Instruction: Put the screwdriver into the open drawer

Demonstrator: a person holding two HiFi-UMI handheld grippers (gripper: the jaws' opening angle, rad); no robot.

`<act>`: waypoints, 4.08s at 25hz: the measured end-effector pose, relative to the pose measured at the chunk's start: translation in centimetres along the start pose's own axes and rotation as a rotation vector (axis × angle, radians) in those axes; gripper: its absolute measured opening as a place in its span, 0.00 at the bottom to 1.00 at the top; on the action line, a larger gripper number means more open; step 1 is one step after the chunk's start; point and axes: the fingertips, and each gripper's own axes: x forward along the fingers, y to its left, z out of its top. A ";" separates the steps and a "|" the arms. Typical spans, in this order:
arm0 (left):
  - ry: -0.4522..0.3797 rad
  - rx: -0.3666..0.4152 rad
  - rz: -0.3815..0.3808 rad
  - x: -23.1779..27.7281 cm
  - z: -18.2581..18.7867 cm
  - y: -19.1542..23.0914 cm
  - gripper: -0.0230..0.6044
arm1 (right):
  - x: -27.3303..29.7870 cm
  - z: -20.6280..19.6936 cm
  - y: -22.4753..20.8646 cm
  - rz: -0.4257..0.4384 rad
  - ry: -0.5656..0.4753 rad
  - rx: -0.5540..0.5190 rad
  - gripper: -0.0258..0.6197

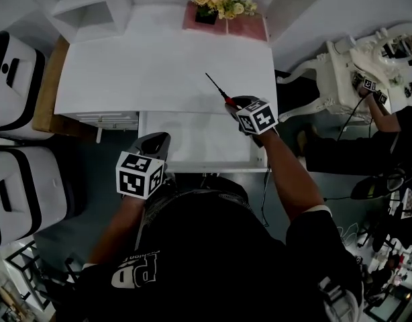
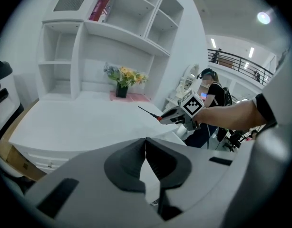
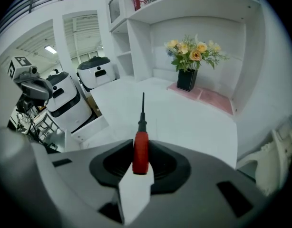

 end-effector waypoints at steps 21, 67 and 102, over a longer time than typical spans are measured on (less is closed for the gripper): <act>0.052 0.015 -0.029 1.5 -1.9 -0.2 0.06 | -1.2 -4.8 5.1 0.008 0.037 -0.071 0.21; 0.091 -0.013 -0.021 1.7 -3.8 -0.3 0.06 | 5.0 -16.0 9.0 0.049 0.329 -0.278 0.21; 0.070 -0.187 0.155 -1.0 -6.5 1.0 0.06 | 11.8 -15.5 10.5 0.162 0.402 -0.807 0.21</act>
